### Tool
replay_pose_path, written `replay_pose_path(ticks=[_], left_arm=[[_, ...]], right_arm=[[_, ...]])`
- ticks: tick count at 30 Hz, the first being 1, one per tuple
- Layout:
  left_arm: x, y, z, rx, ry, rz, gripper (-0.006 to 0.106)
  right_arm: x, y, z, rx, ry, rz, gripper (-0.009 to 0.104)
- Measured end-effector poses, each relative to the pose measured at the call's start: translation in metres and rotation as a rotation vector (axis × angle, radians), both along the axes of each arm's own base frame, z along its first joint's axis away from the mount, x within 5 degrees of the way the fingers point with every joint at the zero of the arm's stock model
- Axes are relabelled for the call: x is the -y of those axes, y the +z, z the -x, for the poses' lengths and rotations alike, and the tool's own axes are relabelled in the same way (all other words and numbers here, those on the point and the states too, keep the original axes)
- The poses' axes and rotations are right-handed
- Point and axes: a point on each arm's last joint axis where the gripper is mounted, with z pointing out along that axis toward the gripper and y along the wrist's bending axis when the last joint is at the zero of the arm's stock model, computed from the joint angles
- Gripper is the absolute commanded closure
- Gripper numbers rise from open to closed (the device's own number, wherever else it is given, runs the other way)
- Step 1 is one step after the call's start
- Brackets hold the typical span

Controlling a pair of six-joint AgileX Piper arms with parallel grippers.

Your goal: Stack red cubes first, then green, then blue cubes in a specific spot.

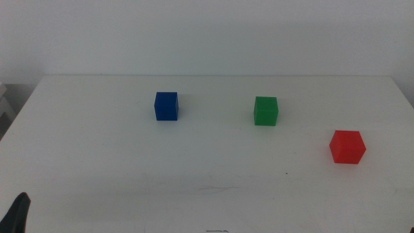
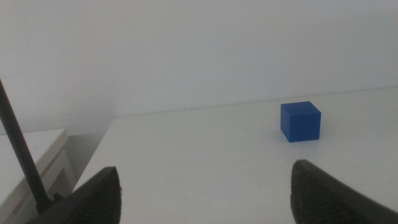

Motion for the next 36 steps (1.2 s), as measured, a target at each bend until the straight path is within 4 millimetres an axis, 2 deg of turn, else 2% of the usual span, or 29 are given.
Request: replay_pose_path(ticks=[7, 15, 18, 24, 36], left_arm=[[0.0, 0.0, 0.0, 0.0, 0.0, 0.0, 0.007], [0.0, 0.0, 0.0, 0.0, 0.0, 0.0, 0.007], [0.0, 0.0, 0.0, 0.001, 0.0, 0.0, 0.007], [0.0, 0.0, 0.0, 0.001, 0.0, -0.001, 0.007], [0.0, 0.0, 0.0, 0.001, 0.0, -0.001, 0.007]], right_arm=[[-0.002, 0.009, -0.002, 0.093, 0.008, -0.08, 0.022], [-0.003, 0.015, -0.003, 0.159, 0.01, -0.087, 0.021], [-0.002, 0.015, -0.003, 0.164, 0.01, -0.059, 0.018], [-0.001, 0.015, -0.003, 0.169, 0.011, -0.003, 0.001], [-0.001, 0.019, -0.003, 0.179, 0.006, -0.036, 0.001]])
